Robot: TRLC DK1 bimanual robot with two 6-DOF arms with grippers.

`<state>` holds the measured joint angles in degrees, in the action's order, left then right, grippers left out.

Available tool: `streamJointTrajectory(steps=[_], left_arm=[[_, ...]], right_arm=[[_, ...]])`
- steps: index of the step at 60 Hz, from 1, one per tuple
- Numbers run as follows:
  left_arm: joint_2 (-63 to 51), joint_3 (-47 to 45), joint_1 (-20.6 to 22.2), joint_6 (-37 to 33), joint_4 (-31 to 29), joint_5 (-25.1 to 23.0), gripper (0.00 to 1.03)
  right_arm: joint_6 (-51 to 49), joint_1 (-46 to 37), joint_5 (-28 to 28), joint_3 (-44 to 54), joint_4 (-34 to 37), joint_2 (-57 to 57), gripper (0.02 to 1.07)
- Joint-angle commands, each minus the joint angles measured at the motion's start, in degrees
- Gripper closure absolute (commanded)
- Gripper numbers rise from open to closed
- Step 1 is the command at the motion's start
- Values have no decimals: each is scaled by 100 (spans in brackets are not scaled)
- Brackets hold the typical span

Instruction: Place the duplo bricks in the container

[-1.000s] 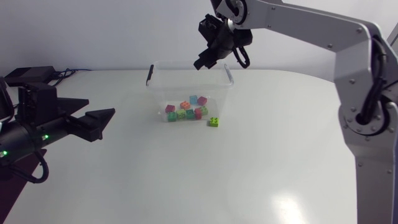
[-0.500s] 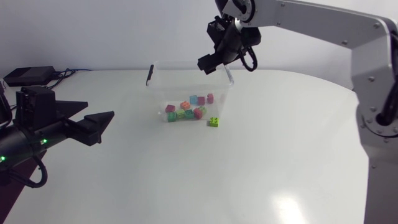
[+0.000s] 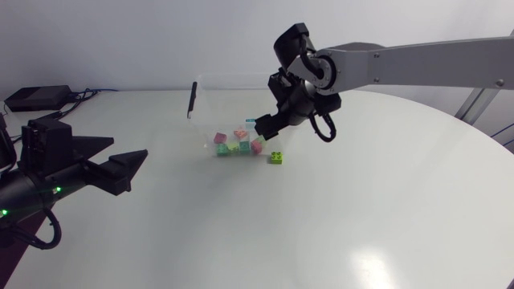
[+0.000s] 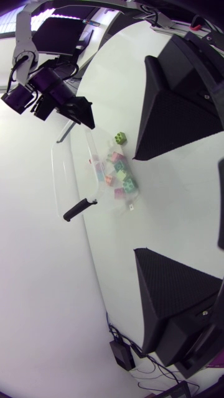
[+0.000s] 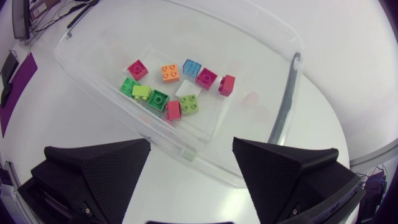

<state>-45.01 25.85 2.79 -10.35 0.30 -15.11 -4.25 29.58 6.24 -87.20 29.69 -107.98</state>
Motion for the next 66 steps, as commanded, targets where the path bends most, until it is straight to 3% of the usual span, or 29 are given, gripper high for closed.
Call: streamJointTrajectory(steps=[1, 11, 25, 43, 53, 66], left_arm=[[45, -168, -33, -72, 14, -35, 5], [19, -150, -24, -37, 85, -35, 5], [-78, -1, 47, -11, 67, -35, 5], [89, -53, 64, -2, -73, -35, 5], [239, -62, 73, -2, -188, -35, 5], [309, -150, 82, -2, -205, -44, 5]], right_arm=[[232, 12, 18, 414, -157, -47, 11], [249, 100, -18, 572, -412, 120, 12], [118, 74, 44, -368, 72, 76, 13], [-14, 4, 176, -895, 327, 357, 13], [65, 83, 132, -131, 195, 1043, 11], [38, 153, -395, 1275, -166, 1614, 11]])
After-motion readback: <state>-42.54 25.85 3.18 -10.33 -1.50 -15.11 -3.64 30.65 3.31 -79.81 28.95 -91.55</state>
